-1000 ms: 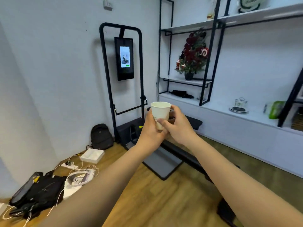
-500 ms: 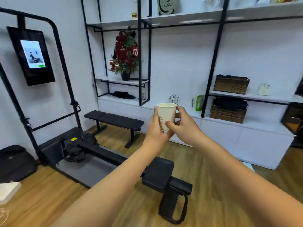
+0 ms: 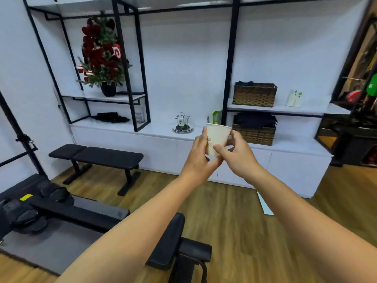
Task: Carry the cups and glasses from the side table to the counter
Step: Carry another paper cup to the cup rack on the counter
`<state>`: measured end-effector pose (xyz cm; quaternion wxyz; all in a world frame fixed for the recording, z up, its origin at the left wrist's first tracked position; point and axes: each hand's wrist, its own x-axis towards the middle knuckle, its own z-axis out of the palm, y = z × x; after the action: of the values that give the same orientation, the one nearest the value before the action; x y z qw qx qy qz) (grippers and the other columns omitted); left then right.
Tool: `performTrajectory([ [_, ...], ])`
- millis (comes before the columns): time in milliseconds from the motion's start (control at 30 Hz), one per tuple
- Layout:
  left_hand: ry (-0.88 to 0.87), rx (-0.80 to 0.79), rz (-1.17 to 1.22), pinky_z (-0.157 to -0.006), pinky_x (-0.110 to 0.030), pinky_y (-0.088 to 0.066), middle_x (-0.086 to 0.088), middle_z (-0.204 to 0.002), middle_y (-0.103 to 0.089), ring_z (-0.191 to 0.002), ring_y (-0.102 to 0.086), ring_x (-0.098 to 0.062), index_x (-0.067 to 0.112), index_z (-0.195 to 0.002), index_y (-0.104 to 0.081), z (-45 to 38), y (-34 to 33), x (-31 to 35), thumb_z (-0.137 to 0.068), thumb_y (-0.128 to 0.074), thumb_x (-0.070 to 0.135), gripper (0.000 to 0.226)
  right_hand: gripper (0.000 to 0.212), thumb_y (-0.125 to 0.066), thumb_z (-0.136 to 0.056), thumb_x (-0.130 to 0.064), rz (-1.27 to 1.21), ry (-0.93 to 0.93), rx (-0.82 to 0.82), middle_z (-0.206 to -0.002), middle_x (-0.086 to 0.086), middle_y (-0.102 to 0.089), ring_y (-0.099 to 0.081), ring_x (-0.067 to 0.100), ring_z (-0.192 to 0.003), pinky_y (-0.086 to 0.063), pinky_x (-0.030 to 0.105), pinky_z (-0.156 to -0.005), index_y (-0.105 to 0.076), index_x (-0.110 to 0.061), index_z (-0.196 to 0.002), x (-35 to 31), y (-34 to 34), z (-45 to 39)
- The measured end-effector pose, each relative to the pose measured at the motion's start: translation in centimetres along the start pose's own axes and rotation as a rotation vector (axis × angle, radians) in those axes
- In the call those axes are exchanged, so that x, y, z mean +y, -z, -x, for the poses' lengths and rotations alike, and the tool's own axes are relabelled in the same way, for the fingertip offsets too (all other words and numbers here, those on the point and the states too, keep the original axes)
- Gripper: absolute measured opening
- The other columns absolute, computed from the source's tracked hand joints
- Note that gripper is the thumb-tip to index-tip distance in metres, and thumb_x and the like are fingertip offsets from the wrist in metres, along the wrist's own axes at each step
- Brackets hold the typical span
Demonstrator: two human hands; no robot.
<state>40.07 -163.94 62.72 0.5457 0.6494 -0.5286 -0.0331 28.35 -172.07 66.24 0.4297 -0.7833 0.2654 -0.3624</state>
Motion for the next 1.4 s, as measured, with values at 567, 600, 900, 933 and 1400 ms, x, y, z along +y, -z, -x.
performTrajectory([
  [567, 0.016, 0.067, 0.097, -0.07, -0.007, -0.046, 0.048, -0.125, -0.039, -0.098, -0.058, 0.007, 0.054, -0.125, -0.022, -28.7, -14.0, -14.4, -0.08, -0.082, 0.036, 0.077, 0.071, -0.068, -0.092, -0.033, 0.016, 0.021, -0.022, -0.124, -0.009, -0.054, -0.057, 0.0, -0.096, -0.046, 0.017, -0.072, -0.029, -0.026, -0.151, 15.4, 4.1, -31.7],
  [600, 0.009, 0.08, 0.081, -0.069, -0.008, -0.047, 0.044, -0.128, -0.04, -0.097, -0.059, 0.005, 0.052, -0.126, -0.022, -30.3, -15.1, -15.3, -0.08, -0.081, 0.036, 0.077, 0.071, -0.069, -0.091, -0.033, 0.012, 0.03, -0.025, -0.124, -0.008, -0.054, -0.057, 0.001, -0.097, -0.048, 0.02, -0.075, -0.03, -0.025, -0.151, 16.5, 4.4, -33.6],
  [900, 0.04, 0.186, -0.045, -0.083, -0.029, -0.058, 0.01, -0.13, -0.049, -0.106, -0.064, -0.008, 0.045, -0.141, -0.018, -45.3, -23.1, -21.2, -0.087, -0.076, 0.023, 0.082, 0.062, -0.075, -0.088, -0.034, -0.097, 0.034, -0.097, -0.129, -0.002, -0.056, -0.06, 0.015, -0.107, -0.052, 0.03, -0.086, -0.038, -0.02, -0.136, 24.4, 7.9, -51.5],
  [933, 0.059, 0.2, -0.064, -0.082, -0.025, -0.057, 0.013, -0.129, -0.049, -0.107, -0.062, -0.004, 0.047, -0.141, -0.018, -46.8, -23.9, -21.8, -0.087, -0.076, 0.024, 0.083, 0.059, -0.075, -0.087, -0.035, -0.099, 0.033, -0.107, -0.128, -0.003, -0.056, -0.06, 0.015, -0.105, -0.049, 0.025, -0.081, -0.039, -0.021, -0.131, 25.2, 8.1, -53.4],
  [1400, 0.258, 0.175, -0.185, -0.099, -0.031, -0.049, 0.011, -0.148, -0.047, -0.129, -0.046, -0.001, 0.044, -0.152, -0.026, -59.7, -25.3, -36.9, -0.09, -0.071, 0.043, 0.077, 0.045, -0.07, -0.09, -0.04, -0.156, -0.048, -0.306, -0.107, -0.001, -0.069, -0.073, 0.011, -0.067, -0.06, 0.03, -0.063, -0.039, -0.033, -0.123, 36.1, 1.3, -71.1],
])
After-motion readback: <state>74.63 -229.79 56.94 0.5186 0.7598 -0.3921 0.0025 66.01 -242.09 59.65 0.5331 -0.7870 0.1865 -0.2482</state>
